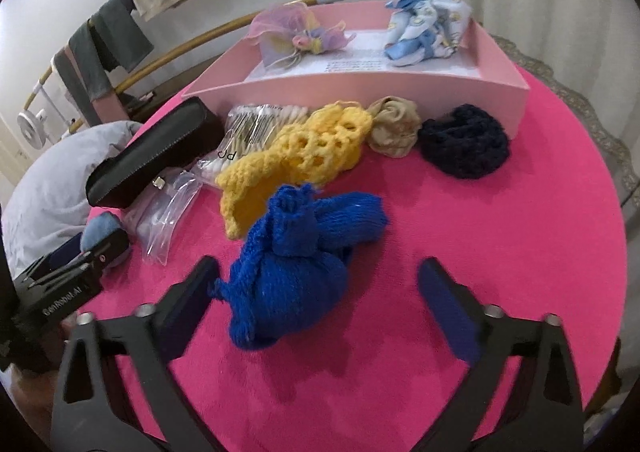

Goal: Organize soft objects
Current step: 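Grasp the light-blue towel ball with the left tool while the right tool grasps the blue knit hat, then lower both held items into the pink box and open both tools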

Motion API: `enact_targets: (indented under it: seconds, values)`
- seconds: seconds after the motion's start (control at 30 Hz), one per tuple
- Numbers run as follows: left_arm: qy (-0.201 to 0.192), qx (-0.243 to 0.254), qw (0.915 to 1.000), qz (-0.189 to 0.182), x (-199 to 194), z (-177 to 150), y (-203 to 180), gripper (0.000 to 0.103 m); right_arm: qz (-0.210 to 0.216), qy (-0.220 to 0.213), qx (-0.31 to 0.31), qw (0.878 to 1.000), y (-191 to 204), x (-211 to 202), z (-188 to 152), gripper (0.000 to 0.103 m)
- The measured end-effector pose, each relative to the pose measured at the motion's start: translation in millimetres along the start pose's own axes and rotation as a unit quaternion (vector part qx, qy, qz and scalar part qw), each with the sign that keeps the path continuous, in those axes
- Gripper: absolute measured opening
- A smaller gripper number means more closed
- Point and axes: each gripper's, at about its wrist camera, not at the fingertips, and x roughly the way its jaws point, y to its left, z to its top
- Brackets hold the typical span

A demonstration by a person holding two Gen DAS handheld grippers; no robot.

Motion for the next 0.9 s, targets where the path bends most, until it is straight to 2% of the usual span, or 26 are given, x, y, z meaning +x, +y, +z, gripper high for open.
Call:
enact_targets:
  seconds: [0.07, 0.1, 0.13, 0.17, 0.27, 0.47, 0.73, 0.9]
  values:
    - [0.0, 0.007, 1.0, -0.007, 1.0, 1.4, -1.6, 0.061, -0.014, -0.002, -0.017, 1.0, 4.8, 1.1, 0.9, 0.07]
    - [0.0, 0.011, 0.9999, -0.012, 1.4, 1.6, -3.0, 0.053, -0.013, -0.003, -0.023, 1.0, 6.2, 0.7, 0.7, 0.066]
    - [0.001, 0.014, 0.9998, -0.017, 1.8, 1.1, -5.4, 0.045, -0.011, -0.003, -0.027, 1.0, 6.7, 0.0, 0.6, 0.053]
    - [0.001, 0.016, 0.9996, -0.021, 1.8, 0.9, -6.9, 0.042, -0.01, -0.003, -0.03, 0.999, 7.0, -0.9, 0.1, 0.044]
    - [0.002, 0.013, 0.9997, -0.02, 1.5, 1.2, -8.4, 0.04, -0.009, -0.003, -0.035, 0.999, 6.8, -4.6, -3.6, 0.039]
    - [0.001, 0.011, 0.9998, -0.016, -12.0, -5.0, -8.5, 0.039, 0.003, -0.002, -0.024, 1.0, -2.2, -16.5, -9.7, 0.037]
    - [-0.007, 0.034, 0.9992, -0.018, -51.4, -24.5, -28.5, 0.039, 0.011, -0.015, -0.012, 1.0, -14.3, -37.0, -11.6, 0.037]
    - [-0.018, 0.042, 0.9984, -0.033, -76.6, -20.3, -43.0, 0.039, 0.018, -0.025, -0.008, 0.999, -16.8, -50.2, -11.0, 0.037]
